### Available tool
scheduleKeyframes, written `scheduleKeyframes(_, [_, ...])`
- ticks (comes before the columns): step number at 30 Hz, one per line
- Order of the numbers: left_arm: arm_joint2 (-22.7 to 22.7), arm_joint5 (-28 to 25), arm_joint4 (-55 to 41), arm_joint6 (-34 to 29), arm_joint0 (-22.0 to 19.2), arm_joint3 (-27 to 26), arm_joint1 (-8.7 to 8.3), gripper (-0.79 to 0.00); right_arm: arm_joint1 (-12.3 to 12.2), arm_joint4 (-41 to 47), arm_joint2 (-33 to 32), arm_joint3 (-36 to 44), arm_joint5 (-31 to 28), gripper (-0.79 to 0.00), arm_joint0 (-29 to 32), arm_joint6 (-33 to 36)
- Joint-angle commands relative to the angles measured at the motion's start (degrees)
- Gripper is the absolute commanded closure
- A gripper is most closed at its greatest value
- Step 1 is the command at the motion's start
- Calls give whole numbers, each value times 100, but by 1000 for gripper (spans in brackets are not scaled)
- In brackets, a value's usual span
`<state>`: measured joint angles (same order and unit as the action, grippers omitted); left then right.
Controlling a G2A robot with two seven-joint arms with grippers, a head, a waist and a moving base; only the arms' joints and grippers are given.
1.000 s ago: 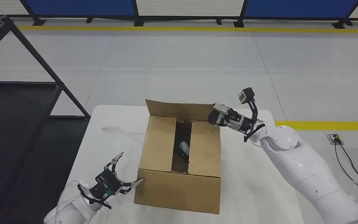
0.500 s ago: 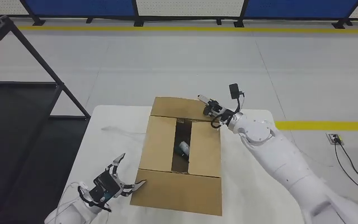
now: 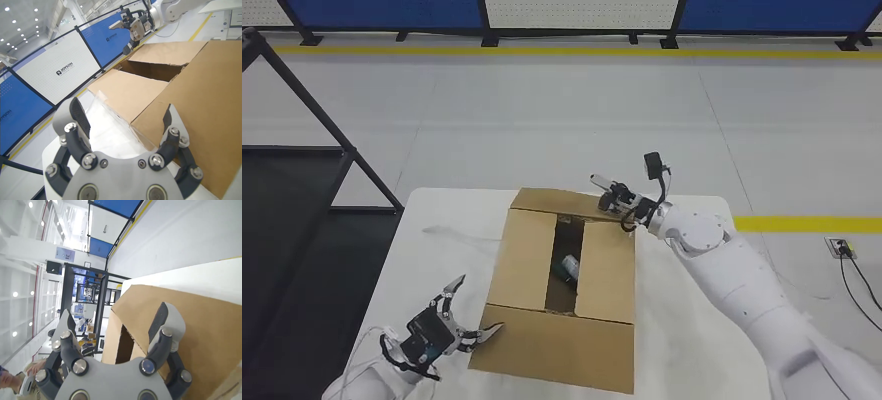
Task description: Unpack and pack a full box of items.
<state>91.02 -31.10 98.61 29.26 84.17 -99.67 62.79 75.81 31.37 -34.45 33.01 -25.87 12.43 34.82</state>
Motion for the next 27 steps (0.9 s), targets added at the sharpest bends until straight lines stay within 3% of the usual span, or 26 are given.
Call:
scheduleKeyframes(1, [110,250,-265,-115,41,-5,11,-785,-24,38,-77,107,-138,-785,54,333])
scheduleKeyframes(6, [306,751,-1069,-639,25,144,55,-785,-131,223,-312,509,-247,-785,267,1243])
scheduleKeyframes(9, [273,1067,-1402,-1035,-276,521,88,-785,-207,235,-442,813,-151,-785,421,1586])
scheduleKeyframes(16, [-320,1604,-1318,-1657,-1010,1288,182,-785,-346,-26,-654,1405,452,-785,720,1622])
scheduleKeyframes(23, [-775,1375,-1054,-1594,-1300,1540,221,-785,-346,-26,-654,1405,452,-785,720,1622])
scheduleKeyframes(27, [-863,1252,-877,-1514,-1260,1479,214,-785,-328,-234,-614,1666,911,-785,830,1520])
